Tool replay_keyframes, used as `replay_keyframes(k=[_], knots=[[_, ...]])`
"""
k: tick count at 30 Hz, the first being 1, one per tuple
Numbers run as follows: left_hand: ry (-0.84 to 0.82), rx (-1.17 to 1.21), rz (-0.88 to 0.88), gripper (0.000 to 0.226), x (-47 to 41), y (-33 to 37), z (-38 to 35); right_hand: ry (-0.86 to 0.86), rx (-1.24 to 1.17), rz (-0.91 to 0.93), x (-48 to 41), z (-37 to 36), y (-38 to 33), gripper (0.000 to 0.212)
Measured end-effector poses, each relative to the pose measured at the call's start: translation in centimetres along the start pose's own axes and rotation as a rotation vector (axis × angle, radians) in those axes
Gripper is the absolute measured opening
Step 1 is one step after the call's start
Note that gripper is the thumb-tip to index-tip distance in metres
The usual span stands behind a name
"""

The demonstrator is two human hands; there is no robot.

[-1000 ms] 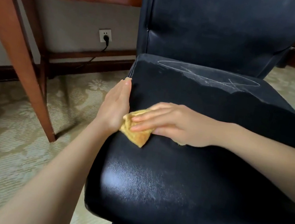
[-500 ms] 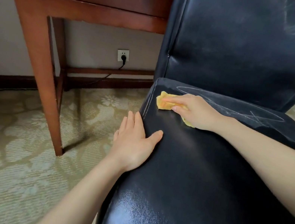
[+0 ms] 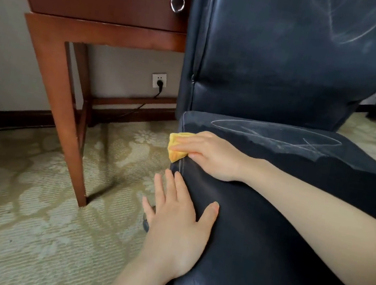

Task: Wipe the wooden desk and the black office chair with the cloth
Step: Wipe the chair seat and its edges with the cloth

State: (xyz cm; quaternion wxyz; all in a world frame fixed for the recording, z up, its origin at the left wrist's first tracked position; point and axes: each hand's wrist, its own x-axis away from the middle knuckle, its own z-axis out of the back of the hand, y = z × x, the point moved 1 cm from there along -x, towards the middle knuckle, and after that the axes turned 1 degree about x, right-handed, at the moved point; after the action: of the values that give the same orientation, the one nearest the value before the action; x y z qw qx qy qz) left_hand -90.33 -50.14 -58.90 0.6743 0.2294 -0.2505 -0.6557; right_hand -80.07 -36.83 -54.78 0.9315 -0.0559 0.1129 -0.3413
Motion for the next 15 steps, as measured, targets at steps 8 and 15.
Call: replay_keyframes(k=[8, 15], knots=[[-0.011, -0.161, -0.178, 0.107, 4.7, 0.5, -1.0, -0.098, -0.029, 0.059, 6.9, 0.8, -1.2, 0.046], [-0.062, -0.166, -0.239, 0.086, 4.5, 0.2, -0.3, -0.155, -0.054, -0.009, 7.0, 2.0, 0.1, 0.046]])
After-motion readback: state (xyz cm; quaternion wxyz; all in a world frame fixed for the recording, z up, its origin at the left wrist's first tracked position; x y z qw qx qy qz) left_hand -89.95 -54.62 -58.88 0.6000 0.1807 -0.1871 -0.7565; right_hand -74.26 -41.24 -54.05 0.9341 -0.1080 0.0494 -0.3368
